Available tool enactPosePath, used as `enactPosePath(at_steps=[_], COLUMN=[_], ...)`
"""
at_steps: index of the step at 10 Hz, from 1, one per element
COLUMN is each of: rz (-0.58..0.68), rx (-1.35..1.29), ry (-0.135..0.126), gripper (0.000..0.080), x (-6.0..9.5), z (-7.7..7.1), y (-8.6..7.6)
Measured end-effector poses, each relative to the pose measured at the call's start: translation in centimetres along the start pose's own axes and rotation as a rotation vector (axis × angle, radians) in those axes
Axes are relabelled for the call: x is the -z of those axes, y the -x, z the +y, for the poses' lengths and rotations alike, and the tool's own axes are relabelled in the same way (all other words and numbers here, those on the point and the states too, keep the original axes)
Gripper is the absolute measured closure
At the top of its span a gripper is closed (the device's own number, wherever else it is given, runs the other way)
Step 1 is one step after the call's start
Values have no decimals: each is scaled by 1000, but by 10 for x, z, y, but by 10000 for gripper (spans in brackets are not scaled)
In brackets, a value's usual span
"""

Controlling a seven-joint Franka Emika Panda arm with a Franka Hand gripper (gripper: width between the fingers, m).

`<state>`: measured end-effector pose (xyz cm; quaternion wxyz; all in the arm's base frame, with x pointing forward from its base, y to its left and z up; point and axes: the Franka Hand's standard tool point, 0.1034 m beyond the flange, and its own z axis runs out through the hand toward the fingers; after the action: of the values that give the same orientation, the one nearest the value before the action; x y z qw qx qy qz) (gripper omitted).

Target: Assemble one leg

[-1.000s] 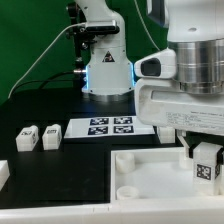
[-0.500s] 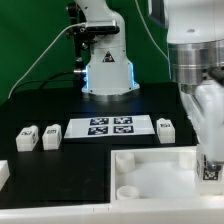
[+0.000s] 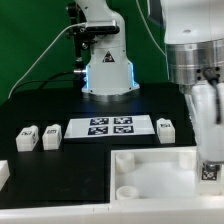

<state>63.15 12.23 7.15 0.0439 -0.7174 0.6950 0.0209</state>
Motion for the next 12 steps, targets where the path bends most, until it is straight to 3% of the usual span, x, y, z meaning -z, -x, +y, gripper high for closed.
enactPosePath(at_steps=[1,2,3,6,8,9,10,11,12], rz=[-2,1,2,20,63,64,65,65,65], rx=[193,330,401,862,1296,1272,1216,1195,1065], ry=[15,17,16,28,56,55,54,52,49], gripper=[413,236,164,151,151,151,241,241,427], x=[-1,0,-1,-1,0,0,0,0,-1], z=[3,3,3,2,-1,-1,-1,-1,0], y=[1,1,0,-4,3,0,0,0,0])
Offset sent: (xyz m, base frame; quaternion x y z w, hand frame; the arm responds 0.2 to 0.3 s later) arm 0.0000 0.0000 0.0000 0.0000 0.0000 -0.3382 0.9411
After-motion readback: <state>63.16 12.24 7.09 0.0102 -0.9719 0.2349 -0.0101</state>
